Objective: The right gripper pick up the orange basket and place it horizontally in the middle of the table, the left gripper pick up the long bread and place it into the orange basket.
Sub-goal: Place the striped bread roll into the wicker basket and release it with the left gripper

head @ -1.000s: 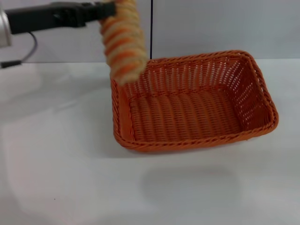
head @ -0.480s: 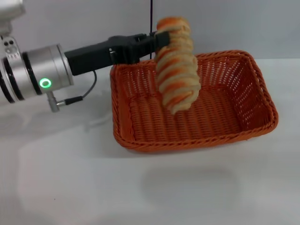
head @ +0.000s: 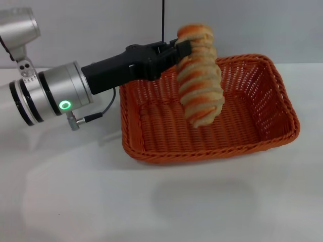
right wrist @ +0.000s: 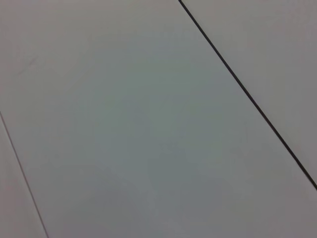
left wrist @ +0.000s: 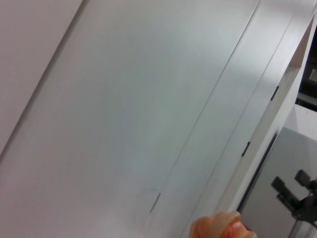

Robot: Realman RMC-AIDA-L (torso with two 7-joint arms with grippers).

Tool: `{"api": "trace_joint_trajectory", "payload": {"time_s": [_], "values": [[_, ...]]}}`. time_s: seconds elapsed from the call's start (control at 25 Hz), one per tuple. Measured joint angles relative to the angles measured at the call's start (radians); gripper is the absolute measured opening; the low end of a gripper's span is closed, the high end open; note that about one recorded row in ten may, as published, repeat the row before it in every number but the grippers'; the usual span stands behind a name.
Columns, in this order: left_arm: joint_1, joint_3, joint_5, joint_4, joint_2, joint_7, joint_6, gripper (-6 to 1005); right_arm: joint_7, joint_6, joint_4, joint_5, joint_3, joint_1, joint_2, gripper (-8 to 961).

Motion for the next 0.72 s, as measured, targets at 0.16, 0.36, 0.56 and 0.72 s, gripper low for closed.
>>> {"api": "trace_joint_trajectory", "payload": {"time_s": [0.16,0.36,0.56,0.72], "values": [[0.018,0.103,-0.118,-0.01,-0.002,0.142,-0.075,198,0.003,0.0,0.001,0.0,0.0,-0.004,-0.008,635],[0.037,0.15,-0.229,-0.01,-0.002,0.235,-0.118,282,0.004,-0.002,0.001,-0.001,0.0,-0.005,-0.015,635],[0.051,0.144,-0.254,-0.011,0.005,0.256,-0.131,410,-0.003,-0.013,-0.001,-0.005,-0.002,-0.005,-0.021,635],[0.075,0.136,-0.255,-0.009,0.009,0.257,-0.123,512,-0.005,-0.023,-0.003,-0.007,-0.005,-0.005,-0.024,635]]}}
